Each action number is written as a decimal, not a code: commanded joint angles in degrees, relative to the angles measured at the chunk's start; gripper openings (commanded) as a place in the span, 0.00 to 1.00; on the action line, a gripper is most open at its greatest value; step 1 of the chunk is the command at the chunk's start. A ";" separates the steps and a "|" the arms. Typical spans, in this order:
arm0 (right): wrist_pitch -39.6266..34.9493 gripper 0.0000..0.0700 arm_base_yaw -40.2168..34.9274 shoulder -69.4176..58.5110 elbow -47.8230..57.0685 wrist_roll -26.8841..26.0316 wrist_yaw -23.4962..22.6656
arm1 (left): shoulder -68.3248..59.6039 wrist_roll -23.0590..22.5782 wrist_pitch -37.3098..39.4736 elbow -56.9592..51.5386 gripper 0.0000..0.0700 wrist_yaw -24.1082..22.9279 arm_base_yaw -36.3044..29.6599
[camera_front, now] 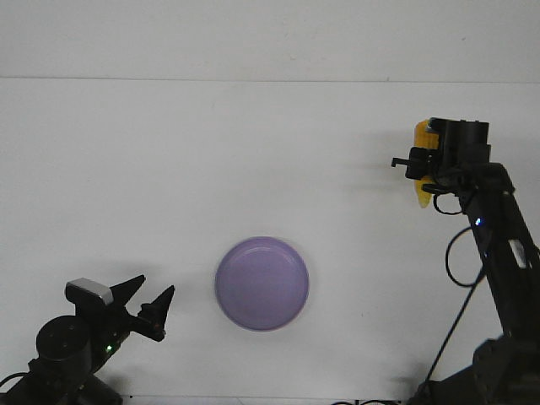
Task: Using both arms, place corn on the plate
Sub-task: 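Carry the corn with the right gripper over the plate and lower it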
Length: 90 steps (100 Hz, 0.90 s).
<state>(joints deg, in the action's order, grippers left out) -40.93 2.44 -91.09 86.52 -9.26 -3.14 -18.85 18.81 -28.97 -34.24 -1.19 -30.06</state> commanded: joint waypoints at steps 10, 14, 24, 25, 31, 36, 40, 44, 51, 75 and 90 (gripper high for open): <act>-2.78 0.18 -5.46 10.75 -2.32 1.20 -2.51 | -0.28 0.07 0.33 -0.68 0.66 -0.11 -0.28; -2.86 0.18 -7.72 13.81 -4.00 1.20 -3.26 | -0.28 0.07 0.33 -0.68 0.66 -0.11 -0.28; -2.64 0.18 -15.32 19.89 -8.98 1.03 -3.54 | -0.28 0.04 0.35 -0.68 0.66 -0.11 -0.28; -2.62 0.18 -16.22 20.35 -9.53 0.92 -3.54 | -0.28 0.04 0.35 -0.68 0.66 -0.11 -0.28; -2.34 0.18 -22.14 22.32 -12.74 -0.20 -3.52 | -0.28 0.04 0.35 -0.68 0.66 -0.13 -0.28; -1.97 0.18 -27.39 23.08 -15.34 -1.51 -3.43 | -0.28 0.04 0.33 -0.68 0.66 -0.11 -0.28; -1.51 0.18 -31.52 23.17 -17.40 -2.49 -2.97 | -0.28 0.04 0.33 -0.68 0.66 -0.11 -0.28; -0.87 0.18 -35.39 23.15 -19.45 -3.52 -2.27 | -0.28 0.04 0.35 -0.68 0.66 -0.13 -0.28; 2.16 0.18 -41.64 22.71 -23.30 -5.05 -0.72 | -0.28 0.04 0.35 -0.68 0.66 -0.11 -0.28; 11.93 0.18 -54.25 14.45 -29.00 -8.17 4.37 | -0.28 0.04 0.35 -0.68 0.66 -0.13 -0.28; 16.17 0.18 -55.67 7.87 -29.00 -7.85 5.79 | -0.28 0.04 0.35 -0.68 0.66 -0.13 -0.28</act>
<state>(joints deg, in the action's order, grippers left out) -26.33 -52.51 -80.86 57.17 -16.36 2.20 -18.85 18.81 -28.99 -34.24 -1.21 -30.06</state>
